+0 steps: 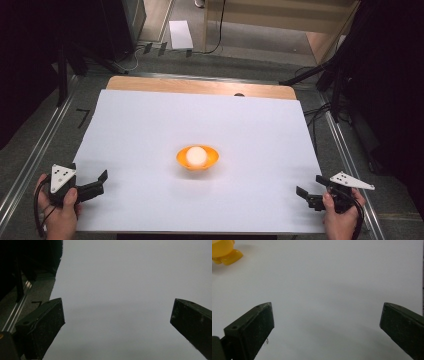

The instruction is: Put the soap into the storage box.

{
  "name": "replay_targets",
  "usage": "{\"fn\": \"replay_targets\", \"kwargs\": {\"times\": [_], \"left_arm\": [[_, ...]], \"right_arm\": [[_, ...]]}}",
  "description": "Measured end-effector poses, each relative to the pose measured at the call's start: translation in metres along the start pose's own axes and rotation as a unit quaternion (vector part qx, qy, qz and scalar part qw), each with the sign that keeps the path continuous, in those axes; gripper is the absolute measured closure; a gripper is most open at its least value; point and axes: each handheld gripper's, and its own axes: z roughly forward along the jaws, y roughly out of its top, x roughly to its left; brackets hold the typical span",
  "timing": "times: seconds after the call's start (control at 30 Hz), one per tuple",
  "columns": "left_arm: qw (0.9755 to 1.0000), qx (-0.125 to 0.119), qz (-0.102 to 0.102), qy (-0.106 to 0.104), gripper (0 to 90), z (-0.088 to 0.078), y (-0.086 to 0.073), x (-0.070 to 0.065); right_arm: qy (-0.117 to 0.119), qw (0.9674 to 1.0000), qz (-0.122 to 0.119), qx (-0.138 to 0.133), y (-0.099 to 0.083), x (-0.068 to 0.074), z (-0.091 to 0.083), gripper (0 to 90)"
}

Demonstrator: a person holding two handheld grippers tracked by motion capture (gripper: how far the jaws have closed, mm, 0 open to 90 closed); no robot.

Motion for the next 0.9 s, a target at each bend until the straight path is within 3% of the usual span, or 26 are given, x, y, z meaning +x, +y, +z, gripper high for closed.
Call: {"fn": "replay_targets", "kwargs": {"times": [0.2,0.5,0.73,0.9], "left_arm": [[1.0,-0.001,0.001,0.0,0.0,0.0,0.0,0.0],[1.0,-0.002,0.0,0.0,0.0,0.0,0.0,0.0],[1.0,-0.002,0.0,-0.001,0.0,0.0,0.0,0.0],[1.0,0.001,-0.002,-0.001,0.0,0.0,0.0,0.0]], "right_arm": [[0.002,0.9992,0.029,-0.028,-0.014,-0.006,-0.017,0.0],[-0.014,0.9972,0.042,-0.061,-0.028,-0.013,-0.034,0.0],[-0.027,0.9982,0.027,-0.046,-0.027,-0.008,-0.029,0.0],[-0.033,0.9979,0.031,-0.046,-0.028,-0.007,-0.029,0.0]]}}
